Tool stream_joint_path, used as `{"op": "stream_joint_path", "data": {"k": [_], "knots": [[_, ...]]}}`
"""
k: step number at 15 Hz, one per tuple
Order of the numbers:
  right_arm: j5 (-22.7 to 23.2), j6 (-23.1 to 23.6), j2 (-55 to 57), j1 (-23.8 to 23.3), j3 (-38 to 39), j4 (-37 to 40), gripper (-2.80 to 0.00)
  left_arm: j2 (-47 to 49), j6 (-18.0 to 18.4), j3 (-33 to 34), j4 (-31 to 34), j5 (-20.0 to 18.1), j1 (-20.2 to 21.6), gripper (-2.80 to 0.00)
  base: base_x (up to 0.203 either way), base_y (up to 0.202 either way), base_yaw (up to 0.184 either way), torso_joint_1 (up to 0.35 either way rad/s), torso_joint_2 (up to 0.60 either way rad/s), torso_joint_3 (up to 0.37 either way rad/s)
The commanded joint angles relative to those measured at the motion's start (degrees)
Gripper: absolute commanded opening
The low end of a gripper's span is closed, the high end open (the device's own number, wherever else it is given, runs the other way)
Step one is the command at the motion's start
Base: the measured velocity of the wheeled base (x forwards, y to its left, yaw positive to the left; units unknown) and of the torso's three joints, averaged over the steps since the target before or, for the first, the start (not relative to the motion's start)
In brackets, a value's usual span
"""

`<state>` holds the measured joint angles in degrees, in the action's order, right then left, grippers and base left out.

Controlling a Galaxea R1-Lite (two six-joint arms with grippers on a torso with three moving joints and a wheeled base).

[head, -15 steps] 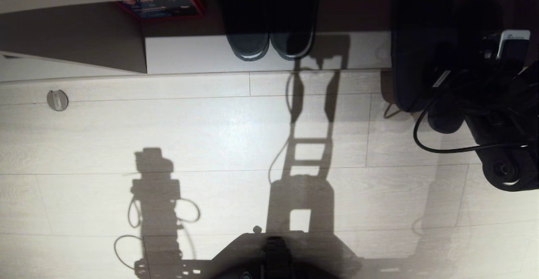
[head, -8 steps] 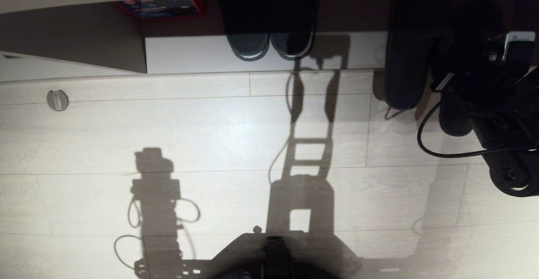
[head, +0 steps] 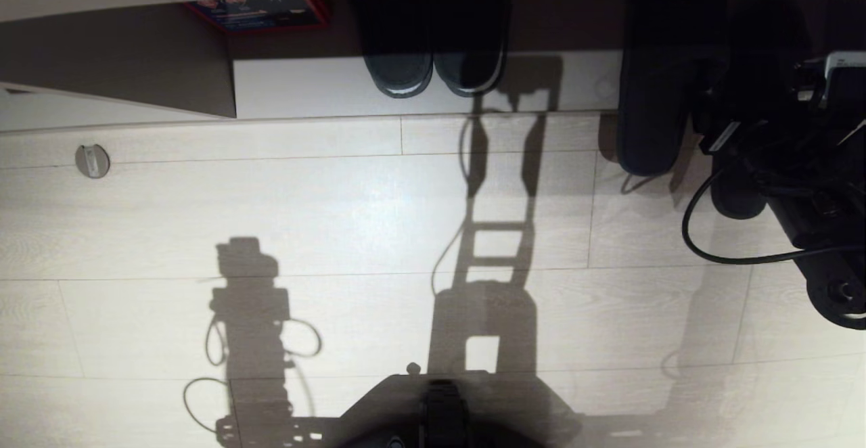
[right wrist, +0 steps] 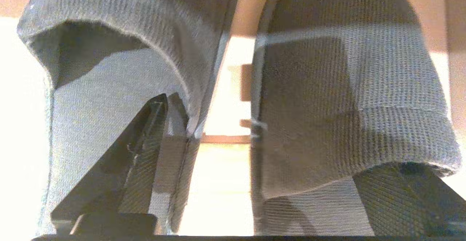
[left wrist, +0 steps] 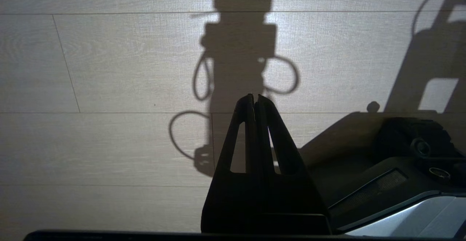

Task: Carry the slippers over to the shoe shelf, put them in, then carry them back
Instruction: Place the slippers into the shoe cabinet

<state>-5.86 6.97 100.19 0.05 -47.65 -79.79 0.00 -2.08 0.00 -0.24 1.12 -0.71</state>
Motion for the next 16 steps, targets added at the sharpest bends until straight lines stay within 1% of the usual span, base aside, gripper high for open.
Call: {"op": "stream_joint_path", "data": {"k": [1, 6, 8, 11, 13, 16], "knots": [[-0.02, 0.06, -0.09, 0.04, 0.02, -0.46, 0.00, 0.00, -0.02, 0.00, -0.02, 0.02, 0.00, -2.80, 0.000, 0.000, 0.000, 0.000, 0.00, 0.000], [0.10, -0.01, -0.79, 0.04, 1.31, 0.42, 0.00, 0.00, -0.02, 0.00, -0.02, 0.02, 0.00, -2.80, 0.000, 0.000, 0.000, 0.000, 0.00, 0.000], [0.23, -0.02, -2.08, 0.11, 3.23, 0.51, 0.00, 0.00, 0.06, 0.00, -0.02, 0.02, 0.00, -2.80, 0.000, 0.000, 0.000, 0.000, 0.00, 0.000], [1.79, 0.06, -4.28, 0.25, 6.59, 1.59, 0.00, 0.00, 0.06, 0.00, -0.02, 0.02, 0.00, -2.80, 0.000, 0.000, 0.000, 0.000, 0.00, 0.000], [1.83, 0.06, -4.32, 0.31, 6.71, 1.65, 0.00, 0.00, 0.06, 0.00, -0.02, 0.02, 0.00, -2.80, 0.000, 0.000, 0.000, 0.000, 0.00, 0.000], [1.91, 0.06, -7.44, 0.64, 9.93, 1.49, 0.00, 0.00, 0.06, 0.00, -0.02, 0.02, 0.00, -2.80, 0.000, 0.000, 0.000, 0.000, 0.00, 0.000]]}}
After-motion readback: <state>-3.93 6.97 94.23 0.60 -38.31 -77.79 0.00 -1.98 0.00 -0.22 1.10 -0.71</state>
